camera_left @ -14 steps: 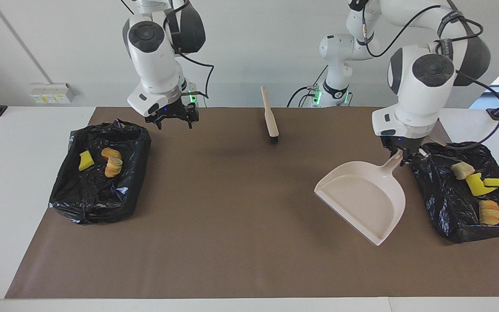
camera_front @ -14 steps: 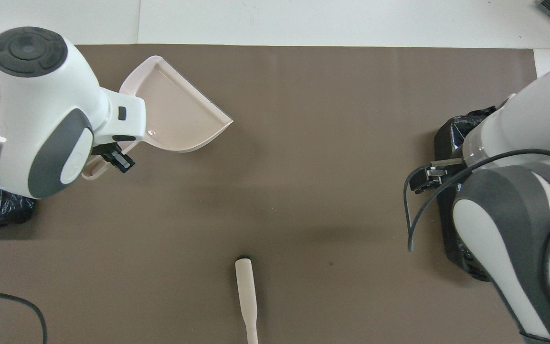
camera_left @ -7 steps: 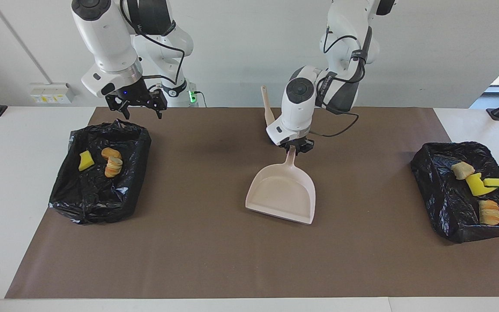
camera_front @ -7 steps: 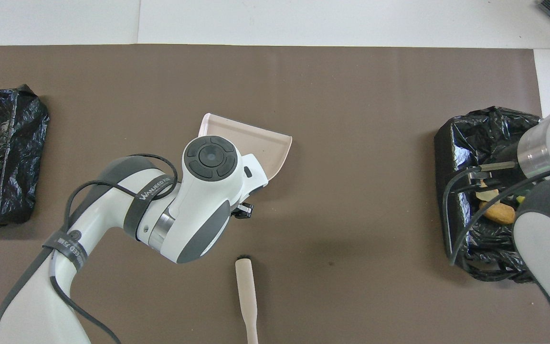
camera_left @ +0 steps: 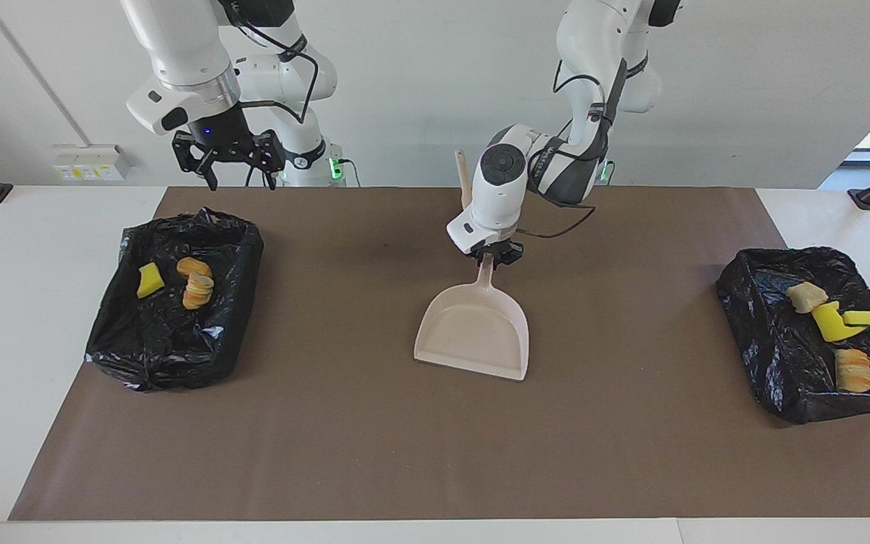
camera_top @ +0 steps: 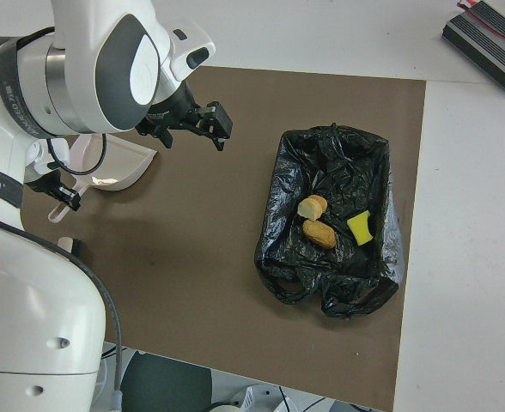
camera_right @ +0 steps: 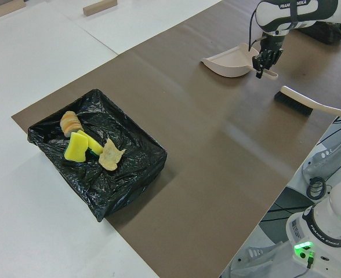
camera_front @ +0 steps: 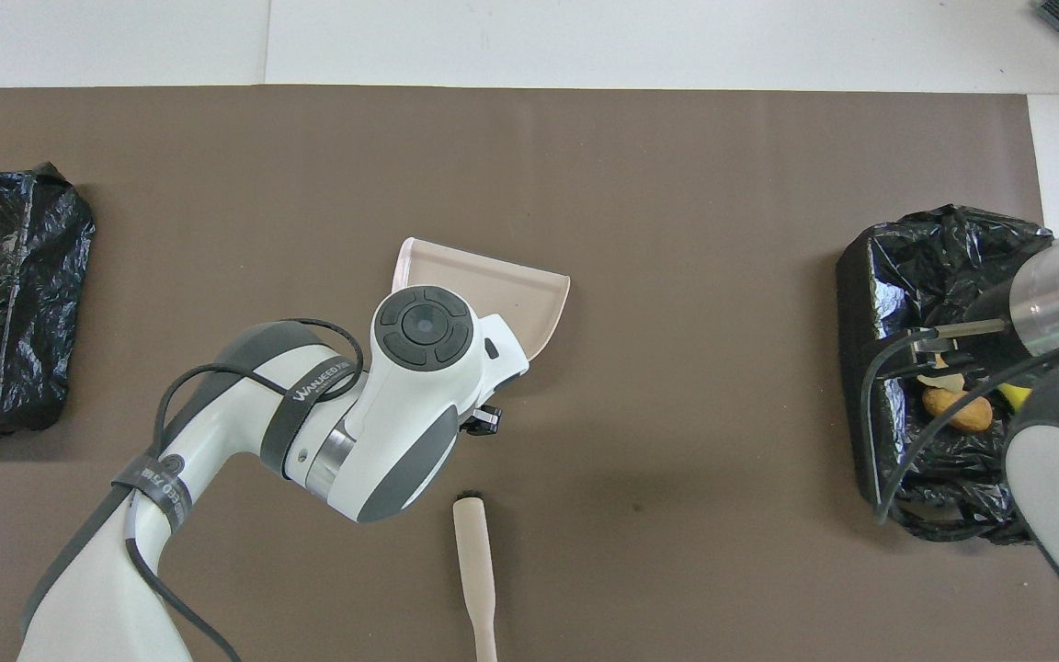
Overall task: Sweep and dump trash in bin
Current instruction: 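Lower the dustpan onto the mat center with the left gripper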
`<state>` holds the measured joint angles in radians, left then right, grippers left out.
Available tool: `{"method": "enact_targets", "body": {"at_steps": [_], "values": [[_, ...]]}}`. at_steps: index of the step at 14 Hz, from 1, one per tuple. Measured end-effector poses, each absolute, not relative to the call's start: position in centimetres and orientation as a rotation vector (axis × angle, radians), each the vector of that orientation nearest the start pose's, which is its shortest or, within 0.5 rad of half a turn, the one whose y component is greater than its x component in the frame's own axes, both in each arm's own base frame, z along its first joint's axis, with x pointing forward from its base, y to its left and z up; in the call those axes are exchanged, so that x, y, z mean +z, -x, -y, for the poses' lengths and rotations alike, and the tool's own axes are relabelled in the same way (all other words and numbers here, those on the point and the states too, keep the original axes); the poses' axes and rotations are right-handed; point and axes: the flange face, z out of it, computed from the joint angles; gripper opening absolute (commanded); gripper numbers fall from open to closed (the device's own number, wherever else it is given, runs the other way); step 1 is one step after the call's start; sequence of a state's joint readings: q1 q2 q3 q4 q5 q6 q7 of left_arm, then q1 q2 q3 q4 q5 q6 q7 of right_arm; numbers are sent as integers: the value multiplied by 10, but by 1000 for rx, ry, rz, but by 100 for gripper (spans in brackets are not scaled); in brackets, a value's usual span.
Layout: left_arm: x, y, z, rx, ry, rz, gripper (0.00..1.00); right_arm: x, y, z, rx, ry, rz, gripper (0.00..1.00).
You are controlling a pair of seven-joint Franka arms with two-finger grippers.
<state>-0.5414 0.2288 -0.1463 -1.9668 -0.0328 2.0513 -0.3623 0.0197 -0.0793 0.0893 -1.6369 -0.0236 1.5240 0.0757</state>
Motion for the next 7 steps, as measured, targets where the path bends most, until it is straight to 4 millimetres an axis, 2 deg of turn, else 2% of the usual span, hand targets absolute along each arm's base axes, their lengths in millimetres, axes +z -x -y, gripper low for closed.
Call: {"method": "enact_targets", "body": {"at_steps": [4, 5, 6, 7], "values": [[346, -449, 375, 238, 3103, -386, 0, 632, -526, -57, 45, 3172, 79, 100], [347, -450, 376, 237, 3114, -361, 4, 632, -527, -57, 45, 3172, 84, 100], [349, -452, 378, 241, 3130, -340, 12, 631, -528, -57, 45, 3171, 88, 100], [349, -455, 378, 244, 3137, -329, 13, 631, -528, -57, 45, 3171, 89, 100]]}}
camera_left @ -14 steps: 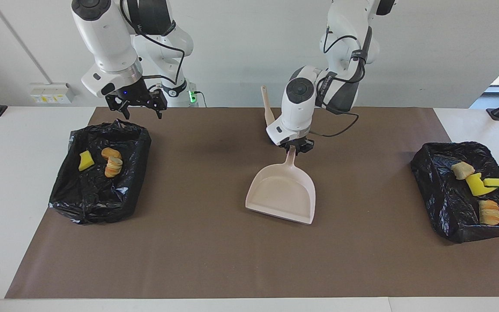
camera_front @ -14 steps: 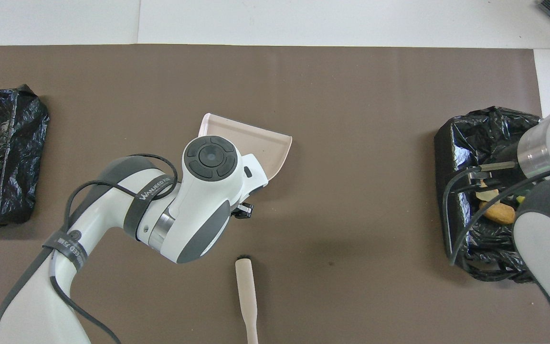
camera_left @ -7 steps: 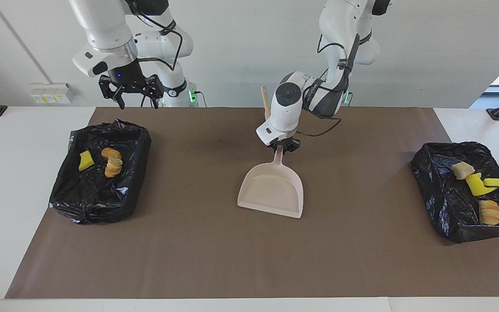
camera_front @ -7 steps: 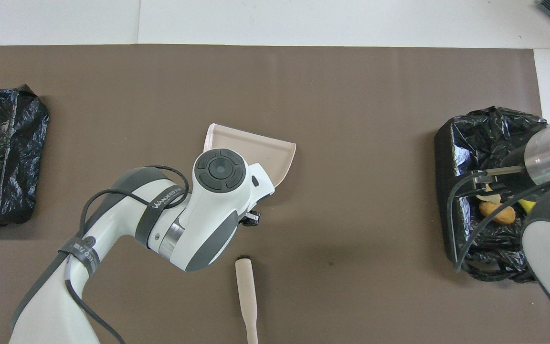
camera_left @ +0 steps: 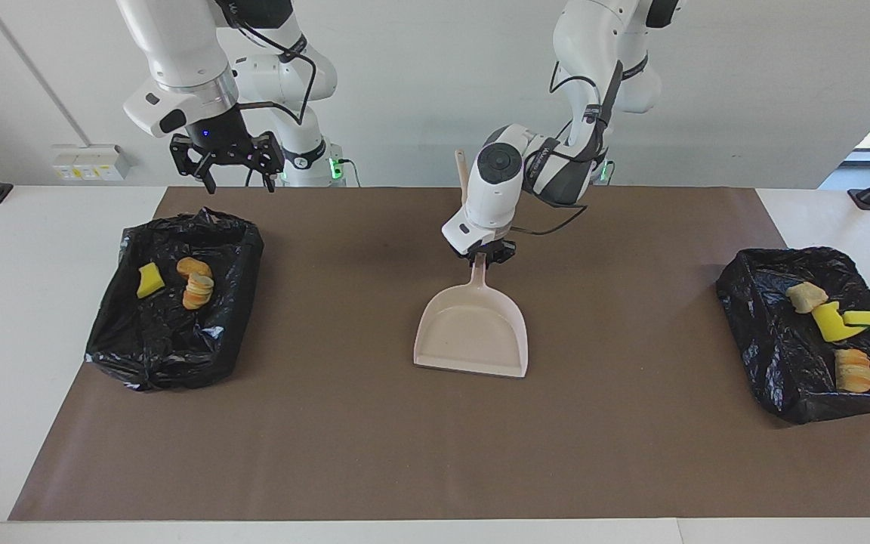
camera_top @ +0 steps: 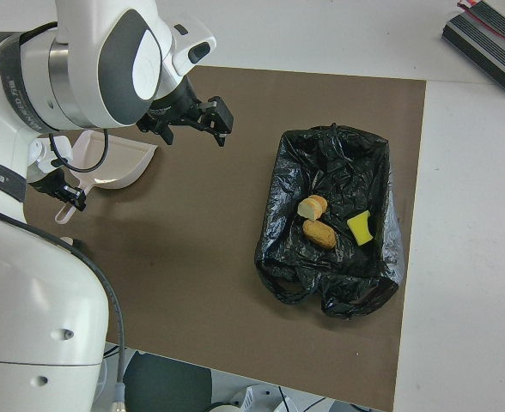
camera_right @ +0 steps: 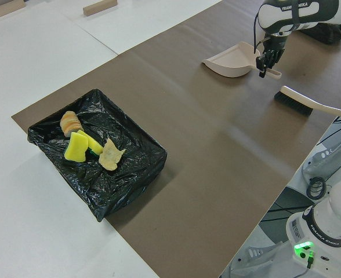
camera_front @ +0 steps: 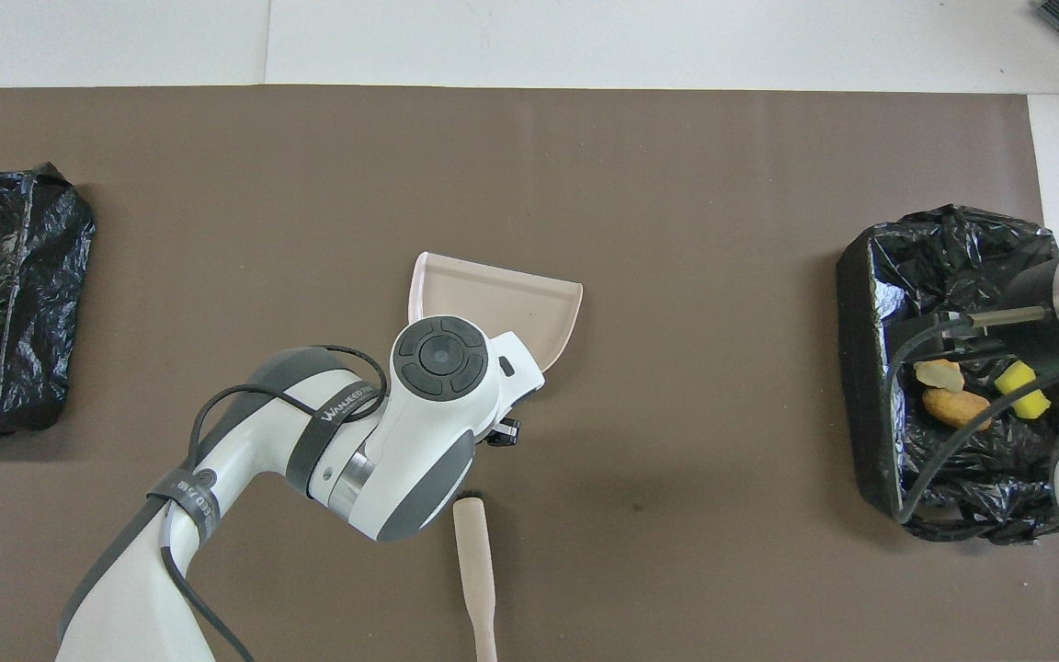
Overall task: Sweep and dump trash in bin
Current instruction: 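Lower the dustpan onto the mat center with the left gripper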
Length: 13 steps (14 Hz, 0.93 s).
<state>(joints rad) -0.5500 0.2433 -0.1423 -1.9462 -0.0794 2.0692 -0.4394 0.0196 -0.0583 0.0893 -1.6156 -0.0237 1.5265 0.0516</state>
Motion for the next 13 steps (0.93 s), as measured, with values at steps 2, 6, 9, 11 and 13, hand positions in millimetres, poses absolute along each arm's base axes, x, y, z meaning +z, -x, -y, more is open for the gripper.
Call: {"method": "enact_targets", "body": {"at_steps": [2, 6, 9, 11, 13], "values": [[349, -459, 378, 243, 3144, -313, 6, 632, -529, -57, 43, 3171, 90, 100], [354, -474, 382, 217, 3160, -299, 15, 632, -529, -56, 41, 3171, 89, 100], [355, -482, 383, 210, 3165, -290, 56, 632, -529, -56, 41, 3171, 89, 100], [358, -487, 380, 180, 3155, -306, 84, 632, -529, -56, 41, 3171, 89, 100], [367, -497, 374, 143, 3152, -336, 100, 633, -529, -56, 40, 3171, 89, 100]]}}
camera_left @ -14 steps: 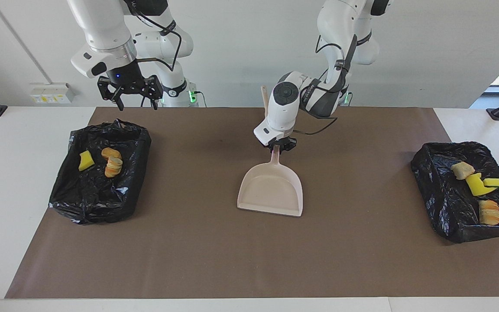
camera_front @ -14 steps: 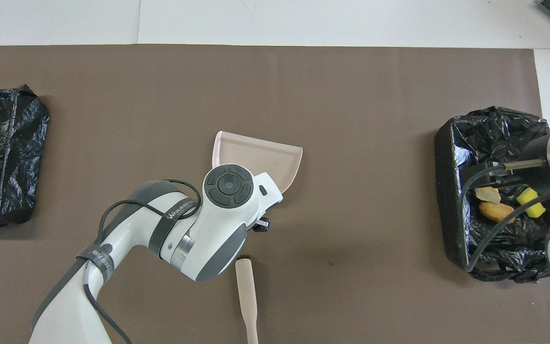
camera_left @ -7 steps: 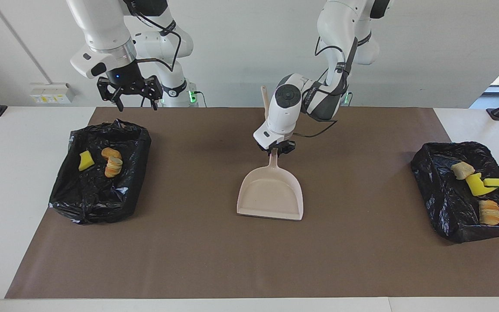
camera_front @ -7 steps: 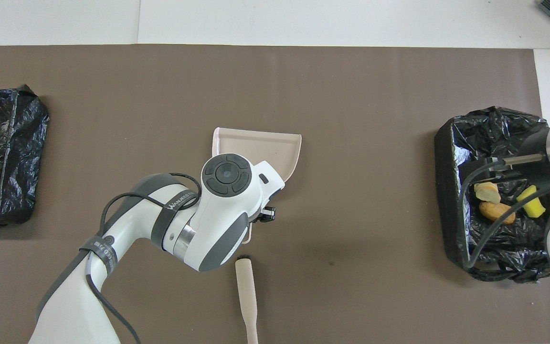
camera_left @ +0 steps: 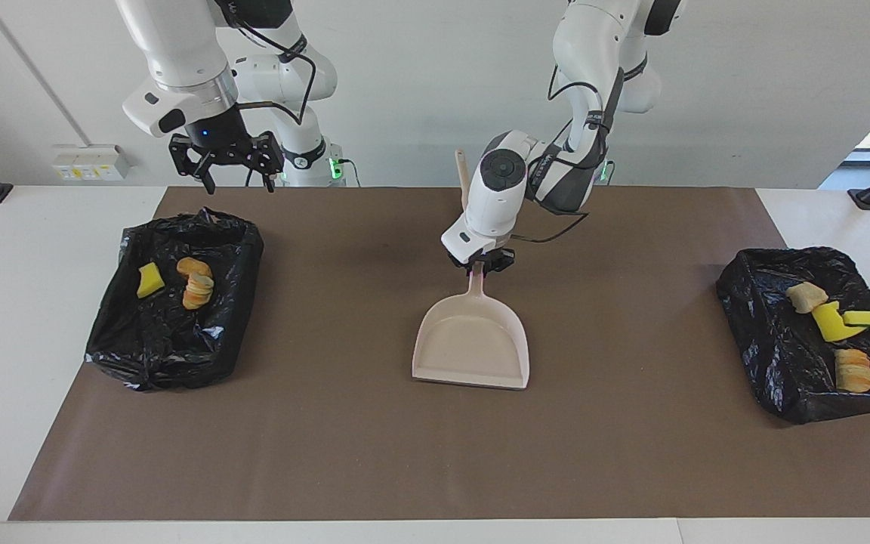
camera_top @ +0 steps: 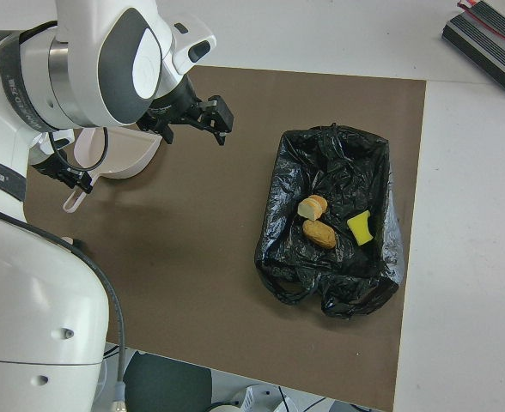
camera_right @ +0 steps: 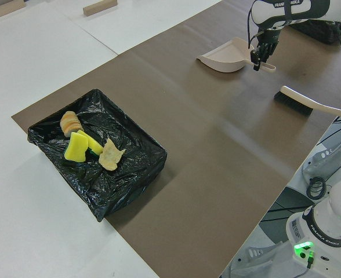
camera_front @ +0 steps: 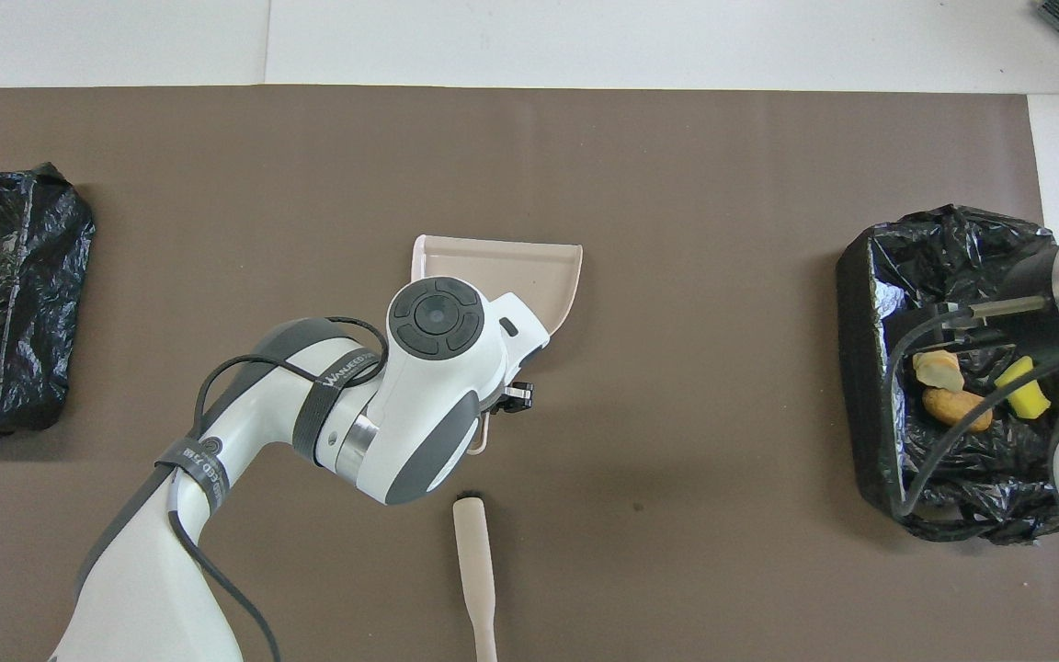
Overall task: Sweep and dump trash in bin
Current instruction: 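Lower the dustpan onto the mat center with the left gripper, then release the dustpan and withdraw the left gripper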
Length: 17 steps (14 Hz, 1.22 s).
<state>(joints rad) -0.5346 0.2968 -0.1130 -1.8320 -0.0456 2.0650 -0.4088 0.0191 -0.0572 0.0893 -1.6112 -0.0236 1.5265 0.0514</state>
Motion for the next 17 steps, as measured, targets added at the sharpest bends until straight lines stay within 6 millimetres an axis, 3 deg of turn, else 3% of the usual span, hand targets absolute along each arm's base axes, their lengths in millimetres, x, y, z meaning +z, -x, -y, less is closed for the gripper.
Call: {"method": "enact_targets", "body": {"at_steps": [2, 5, 7, 10, 14, 17], "values": [[383, -513, 356, 95, 3161, -365, 100, 633, -529, -57, 39, 3170, 90, 100], [421, -539, 301, 41, 3157, -472, 100, 634, -529, -58, 36, 3170, 93, 100], [458, -550, 254, 8, 3143, -557, 100, 634, -529, -58, 35, 3170, 93, 100], [527, -553, 191, -13, 3122, -633, 100, 634, -529, -58, 34, 3170, 94, 100], [607, -550, 145, -6, 3105, -694, 100, 635, -529, -58, 33, 3170, 95, 100], [638, -546, 123, 21, 3103, -696, 100, 635, -529, -58, 32, 3170, 95, 100]]}}
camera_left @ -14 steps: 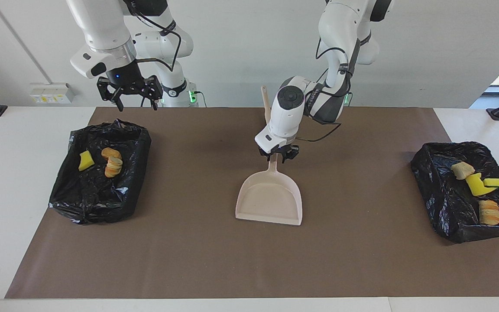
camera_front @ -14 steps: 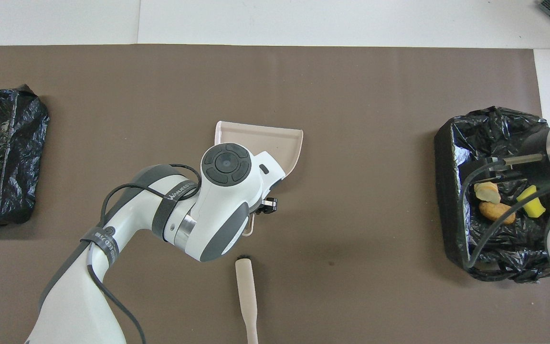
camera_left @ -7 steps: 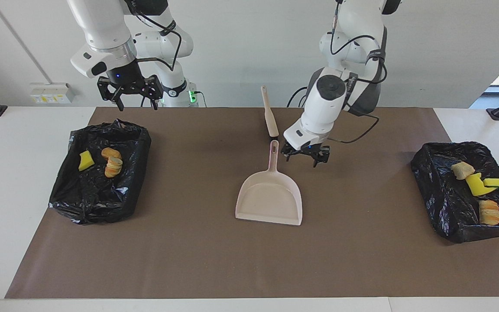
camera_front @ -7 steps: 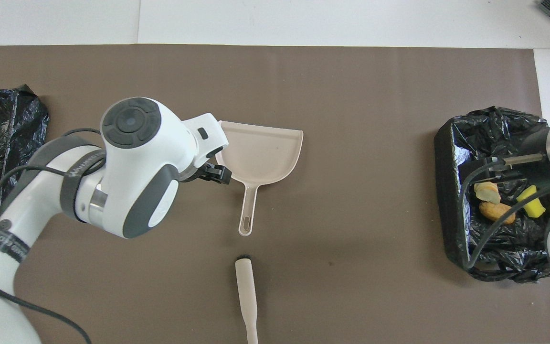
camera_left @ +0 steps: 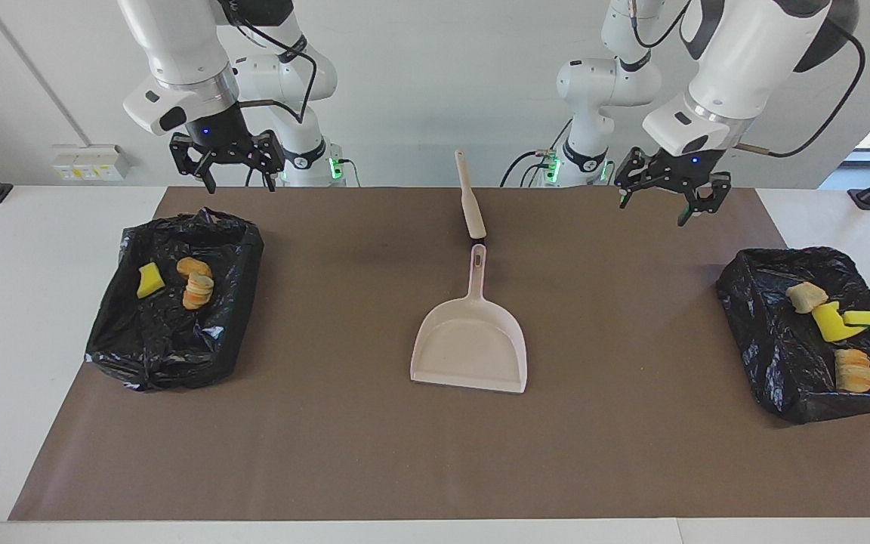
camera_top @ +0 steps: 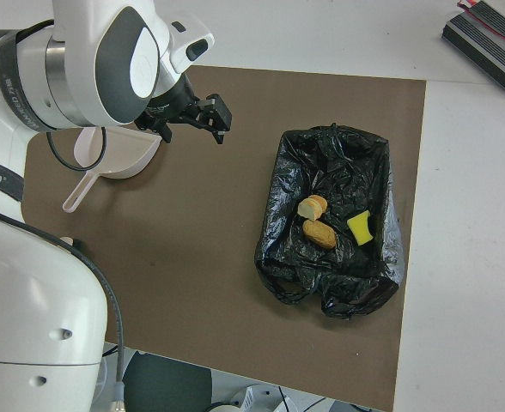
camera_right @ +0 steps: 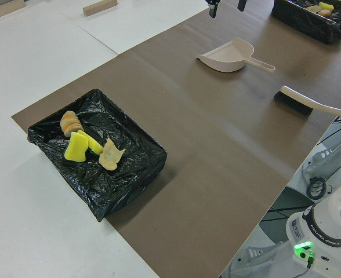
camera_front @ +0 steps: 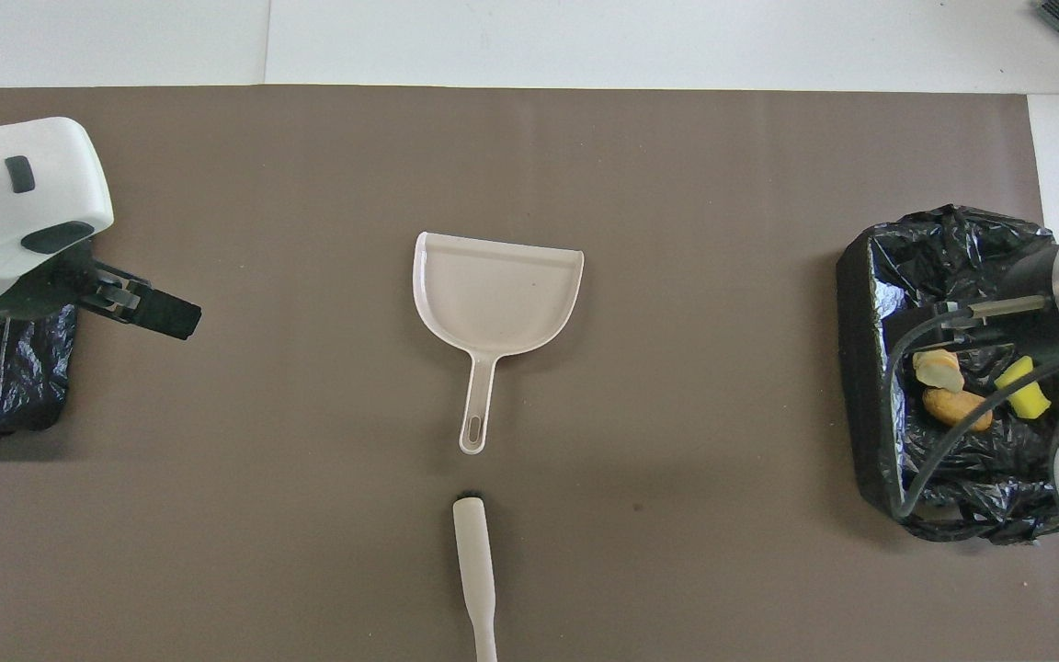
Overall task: Sweep and dump trash in bin
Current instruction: 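Release the dustpan and withdraw the left gripper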
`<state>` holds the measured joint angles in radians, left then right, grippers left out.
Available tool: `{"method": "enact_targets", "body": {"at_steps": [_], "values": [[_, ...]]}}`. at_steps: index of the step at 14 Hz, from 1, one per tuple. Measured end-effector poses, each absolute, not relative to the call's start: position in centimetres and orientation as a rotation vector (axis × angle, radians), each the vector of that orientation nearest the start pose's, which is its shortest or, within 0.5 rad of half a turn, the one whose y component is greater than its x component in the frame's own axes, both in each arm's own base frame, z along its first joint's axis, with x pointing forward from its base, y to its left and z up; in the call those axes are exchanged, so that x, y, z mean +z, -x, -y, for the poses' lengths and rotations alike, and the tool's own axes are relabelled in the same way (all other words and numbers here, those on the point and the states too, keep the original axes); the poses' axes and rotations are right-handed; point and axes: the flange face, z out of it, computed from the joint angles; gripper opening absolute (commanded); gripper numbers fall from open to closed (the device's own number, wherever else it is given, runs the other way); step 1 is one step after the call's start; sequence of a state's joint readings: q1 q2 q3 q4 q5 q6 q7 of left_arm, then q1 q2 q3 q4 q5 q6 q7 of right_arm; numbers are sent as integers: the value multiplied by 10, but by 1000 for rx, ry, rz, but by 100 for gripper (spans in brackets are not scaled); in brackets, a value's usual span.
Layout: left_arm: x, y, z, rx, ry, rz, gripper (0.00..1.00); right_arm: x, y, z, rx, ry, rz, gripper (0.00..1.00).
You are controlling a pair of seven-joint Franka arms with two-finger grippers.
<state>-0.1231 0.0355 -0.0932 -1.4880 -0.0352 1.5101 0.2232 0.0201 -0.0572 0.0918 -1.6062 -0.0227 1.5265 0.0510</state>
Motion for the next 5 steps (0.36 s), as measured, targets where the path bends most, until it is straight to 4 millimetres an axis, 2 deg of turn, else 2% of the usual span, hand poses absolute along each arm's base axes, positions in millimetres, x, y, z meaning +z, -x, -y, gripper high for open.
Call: {"method": "enact_targets", "body": {"at_steps": [5], "values": [[651, -541, 103, 45, 3106, -658, 100, 635, -529, -59, 31, 3170, 96, 100]]}}
